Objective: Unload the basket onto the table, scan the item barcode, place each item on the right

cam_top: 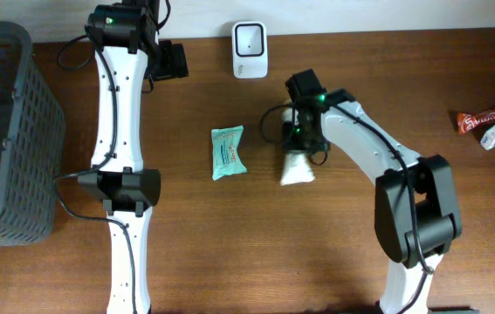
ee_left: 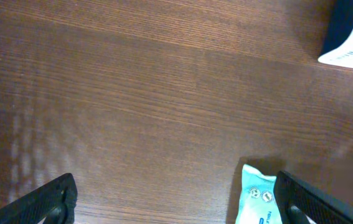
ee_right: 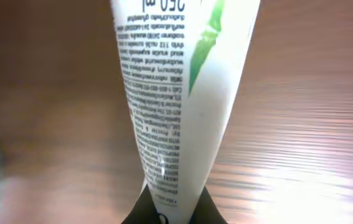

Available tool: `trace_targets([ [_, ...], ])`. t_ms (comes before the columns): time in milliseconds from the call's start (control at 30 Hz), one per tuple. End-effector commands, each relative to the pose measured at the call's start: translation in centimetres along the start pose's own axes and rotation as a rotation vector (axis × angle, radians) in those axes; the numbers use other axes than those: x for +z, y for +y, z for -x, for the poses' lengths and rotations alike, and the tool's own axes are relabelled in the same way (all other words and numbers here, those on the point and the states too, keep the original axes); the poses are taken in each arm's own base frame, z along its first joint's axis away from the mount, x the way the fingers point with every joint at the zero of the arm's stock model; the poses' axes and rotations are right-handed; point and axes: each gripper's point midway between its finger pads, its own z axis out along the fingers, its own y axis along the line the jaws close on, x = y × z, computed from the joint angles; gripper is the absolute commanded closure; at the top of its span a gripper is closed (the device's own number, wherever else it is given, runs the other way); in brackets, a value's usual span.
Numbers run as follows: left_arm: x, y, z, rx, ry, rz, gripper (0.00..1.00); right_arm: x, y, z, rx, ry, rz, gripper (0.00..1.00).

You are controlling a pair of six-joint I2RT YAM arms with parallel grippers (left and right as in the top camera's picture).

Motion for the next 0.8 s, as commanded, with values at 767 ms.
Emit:
trace_targets([
  [767, 0.5, 0.2, -0.1, 0.004, 0.012, -0.003, 0.01, 1.0, -8.5, -2.3, 0.08, -0.103, -0.621, 0.82],
])
